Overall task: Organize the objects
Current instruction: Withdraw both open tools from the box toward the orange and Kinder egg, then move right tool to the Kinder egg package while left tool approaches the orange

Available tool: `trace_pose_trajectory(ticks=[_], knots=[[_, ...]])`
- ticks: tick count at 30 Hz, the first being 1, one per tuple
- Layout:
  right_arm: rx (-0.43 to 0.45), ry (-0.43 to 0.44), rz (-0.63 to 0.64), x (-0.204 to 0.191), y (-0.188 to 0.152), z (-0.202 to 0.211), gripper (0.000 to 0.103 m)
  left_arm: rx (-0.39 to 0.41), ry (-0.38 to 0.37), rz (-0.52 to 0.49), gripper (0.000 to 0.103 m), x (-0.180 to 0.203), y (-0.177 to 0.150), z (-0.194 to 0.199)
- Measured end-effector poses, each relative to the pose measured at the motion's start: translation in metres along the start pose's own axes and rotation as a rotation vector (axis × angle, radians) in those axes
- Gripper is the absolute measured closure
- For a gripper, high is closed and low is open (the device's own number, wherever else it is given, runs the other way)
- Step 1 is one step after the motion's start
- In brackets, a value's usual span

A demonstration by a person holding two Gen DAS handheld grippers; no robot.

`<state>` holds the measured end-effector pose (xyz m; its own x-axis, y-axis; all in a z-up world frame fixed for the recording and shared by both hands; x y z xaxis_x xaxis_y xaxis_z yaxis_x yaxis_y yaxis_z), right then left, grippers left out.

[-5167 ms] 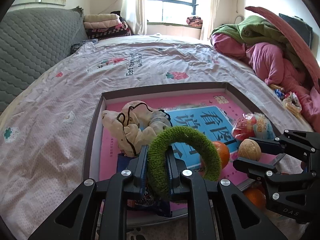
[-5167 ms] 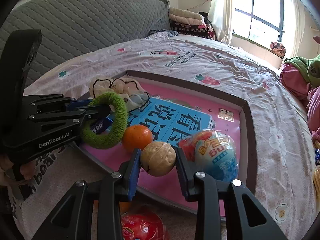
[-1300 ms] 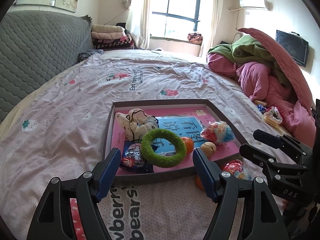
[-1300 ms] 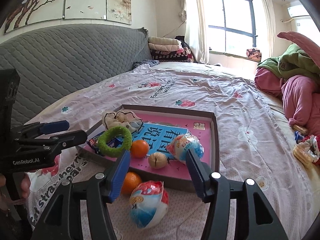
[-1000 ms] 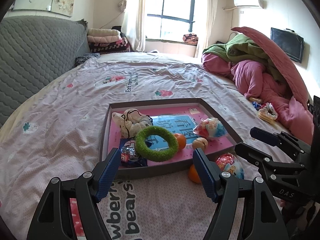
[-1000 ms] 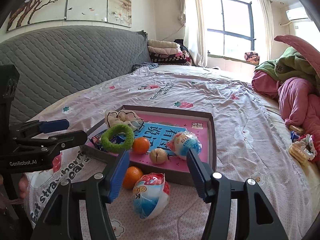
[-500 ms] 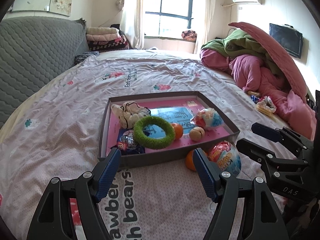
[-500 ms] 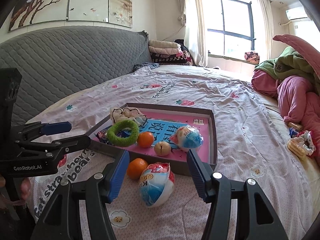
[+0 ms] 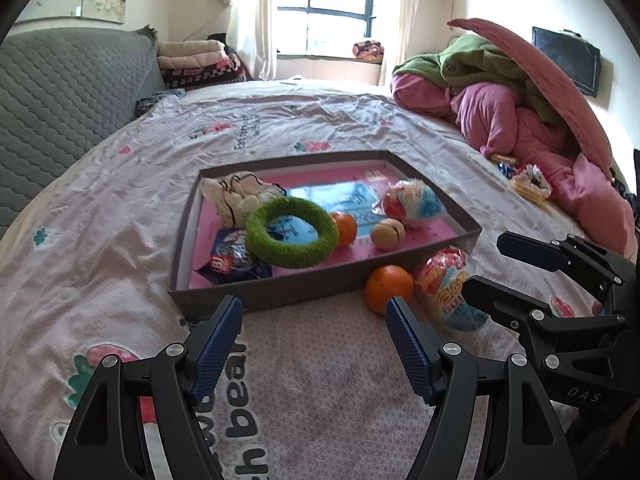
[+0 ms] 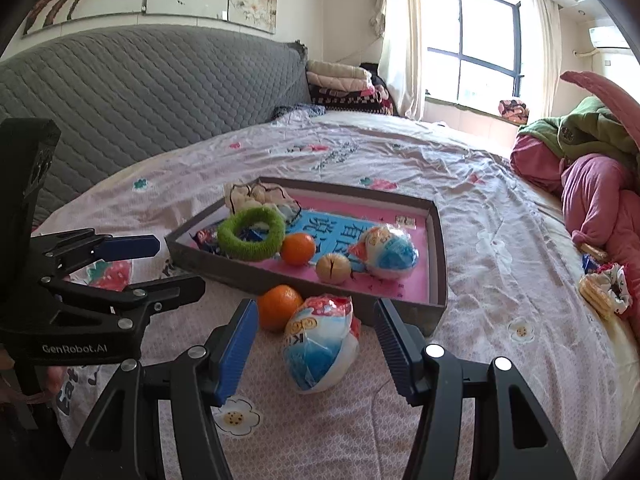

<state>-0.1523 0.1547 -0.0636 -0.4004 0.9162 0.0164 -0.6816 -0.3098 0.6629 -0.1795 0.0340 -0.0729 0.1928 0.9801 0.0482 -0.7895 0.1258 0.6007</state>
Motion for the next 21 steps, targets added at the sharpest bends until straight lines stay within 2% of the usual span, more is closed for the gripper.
trace_pose_trajectory(ticks=[6, 21], knots=[[-0.047, 0.033, -0.048, 0.007, -0.008, -0.008, 0.044, -0.025, -0.01, -0.027, 0.028, 0.009, -0.006, -0.013], [-0.096, 0.086, -0.094, 0.008, -0.014, -0.016, 0.044, -0.073, -0.027, -0.059, 0.028, 0.018, -0.016, -0.032]])
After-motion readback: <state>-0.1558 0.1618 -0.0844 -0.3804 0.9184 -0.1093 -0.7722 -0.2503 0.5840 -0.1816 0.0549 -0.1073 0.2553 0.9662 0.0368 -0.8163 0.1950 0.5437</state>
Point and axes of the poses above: each gripper's, at about its wrist camera, not at the fingertips, and z roughly against the way its jaws point, x to its right, y to its top, the point moved 10 cm from there along -z, roughly the way its jaws point, and after that the axes turned 12 degrees about -x, right-handed, at the moved point
